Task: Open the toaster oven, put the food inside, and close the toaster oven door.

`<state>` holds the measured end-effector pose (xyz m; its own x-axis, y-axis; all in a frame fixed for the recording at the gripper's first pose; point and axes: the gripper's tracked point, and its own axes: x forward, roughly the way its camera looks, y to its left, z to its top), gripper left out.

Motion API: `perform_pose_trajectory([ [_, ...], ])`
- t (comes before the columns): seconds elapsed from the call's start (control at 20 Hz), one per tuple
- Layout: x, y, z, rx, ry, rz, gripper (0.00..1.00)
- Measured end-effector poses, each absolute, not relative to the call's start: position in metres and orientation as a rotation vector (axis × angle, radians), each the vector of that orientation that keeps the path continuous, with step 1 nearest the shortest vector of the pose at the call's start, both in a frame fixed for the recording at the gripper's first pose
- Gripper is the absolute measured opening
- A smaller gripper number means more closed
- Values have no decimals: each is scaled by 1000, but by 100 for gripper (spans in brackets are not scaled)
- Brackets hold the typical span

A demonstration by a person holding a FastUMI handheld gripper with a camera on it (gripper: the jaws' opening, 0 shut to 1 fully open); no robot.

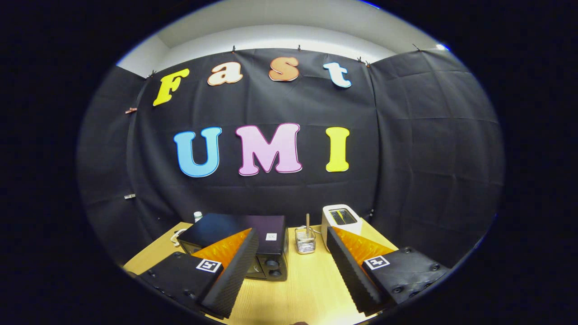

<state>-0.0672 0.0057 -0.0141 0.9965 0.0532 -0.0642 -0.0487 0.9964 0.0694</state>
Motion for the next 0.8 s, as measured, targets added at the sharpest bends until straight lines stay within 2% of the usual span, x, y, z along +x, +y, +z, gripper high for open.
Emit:
perform_pose_trajectory([
  [0.3, -80, -15, -14, 85, 74, 19, 99],
  [0.8, -57, 24, 2, 97, 36, 86, 99],
])
